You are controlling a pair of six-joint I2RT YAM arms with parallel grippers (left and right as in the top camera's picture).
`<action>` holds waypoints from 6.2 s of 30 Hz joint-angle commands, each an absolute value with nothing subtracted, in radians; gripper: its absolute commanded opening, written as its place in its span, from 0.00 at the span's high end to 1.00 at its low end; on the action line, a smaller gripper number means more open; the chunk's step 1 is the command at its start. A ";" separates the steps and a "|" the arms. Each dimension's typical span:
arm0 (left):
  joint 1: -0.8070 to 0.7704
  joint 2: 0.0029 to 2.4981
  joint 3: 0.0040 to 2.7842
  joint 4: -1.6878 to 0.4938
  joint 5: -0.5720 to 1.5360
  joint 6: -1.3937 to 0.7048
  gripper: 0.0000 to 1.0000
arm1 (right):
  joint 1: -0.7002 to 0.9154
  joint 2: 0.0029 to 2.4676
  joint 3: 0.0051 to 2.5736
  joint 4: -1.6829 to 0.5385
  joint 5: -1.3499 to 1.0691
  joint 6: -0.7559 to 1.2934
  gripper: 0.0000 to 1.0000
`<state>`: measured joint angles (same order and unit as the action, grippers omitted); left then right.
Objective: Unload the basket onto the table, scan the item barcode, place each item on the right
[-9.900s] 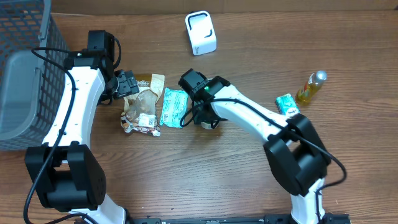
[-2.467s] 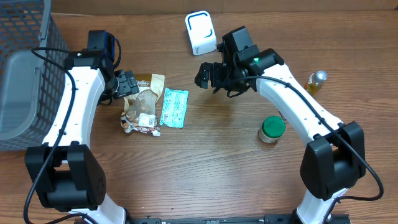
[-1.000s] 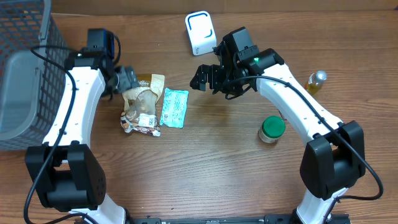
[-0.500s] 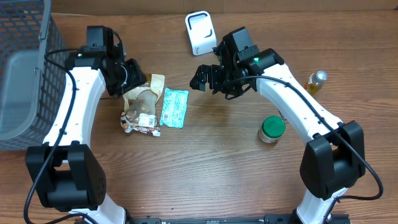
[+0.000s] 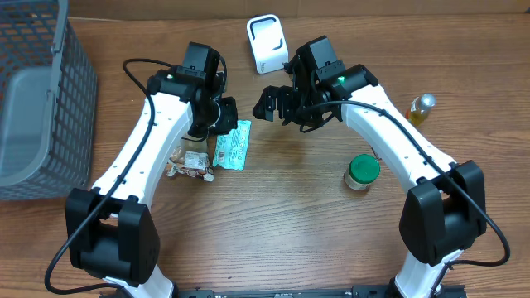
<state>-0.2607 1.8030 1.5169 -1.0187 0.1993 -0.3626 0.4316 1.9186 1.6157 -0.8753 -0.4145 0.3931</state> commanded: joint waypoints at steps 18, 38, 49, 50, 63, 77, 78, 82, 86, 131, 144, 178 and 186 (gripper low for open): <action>-0.281 1.815 1.507 -0.983 -0.004 -0.369 0.96 | 0.427 1.924 1.627 -0.872 -0.421 0.397 0.00; -0.279 2.096 1.507 -0.891 0.078 -0.388 0.96 | 0.402 1.936 1.622 -0.850 -0.297 0.393 0.00; -0.342 2.139 1.507 -1.005 0.278 -0.152 0.96 | 0.357 1.936 1.623 -0.883 -0.224 0.393 0.00; -0.347 2.139 1.508 -1.012 0.310 -0.126 0.96 | 0.351 1.936 1.623 -0.888 -0.222 0.393 0.00; -0.315 2.132 1.719 -1.042 0.045 -0.241 0.96 | 0.302 1.936 1.623 -0.952 -0.234 0.393 0.00; -0.315 2.140 1.652 -1.010 0.014 -0.337 0.96 | 0.302 1.936 1.623 -0.968 -0.237 0.393 0.00; -0.315 2.140 1.652 -1.019 0.010 -0.352 0.96 | 0.302 1.936 1.623 -0.975 -0.237 0.393 0.00; -0.315 2.140 1.652 -1.075 -0.028 -0.390 0.96 | 0.302 1.936 1.623 -0.995 -0.237 0.393 0.00; -0.315 2.140 1.651 -1.118 -0.056 -0.390 0.96 | 0.302 1.936 1.623 -0.999 -0.237 0.394 0.00; -0.255 2.207 1.877 -1.411 0.242 -0.165 0.96 | 0.302 1.936 1.623 -0.998 -0.266 0.397 0.00; -0.327 2.207 1.838 -1.429 0.191 -0.233 0.96 | 0.302 1.936 1.623 -0.997 -0.266 0.397 0.00; -0.323 2.197 1.644 -1.252 0.334 -0.211 0.96 | 0.306 1.942 1.623 -0.994 -0.413 0.346 0.00; -0.318 2.197 1.691 -1.206 0.329 -0.209 0.96 | 0.327 1.954 1.548 -0.976 -0.414 0.306 0.00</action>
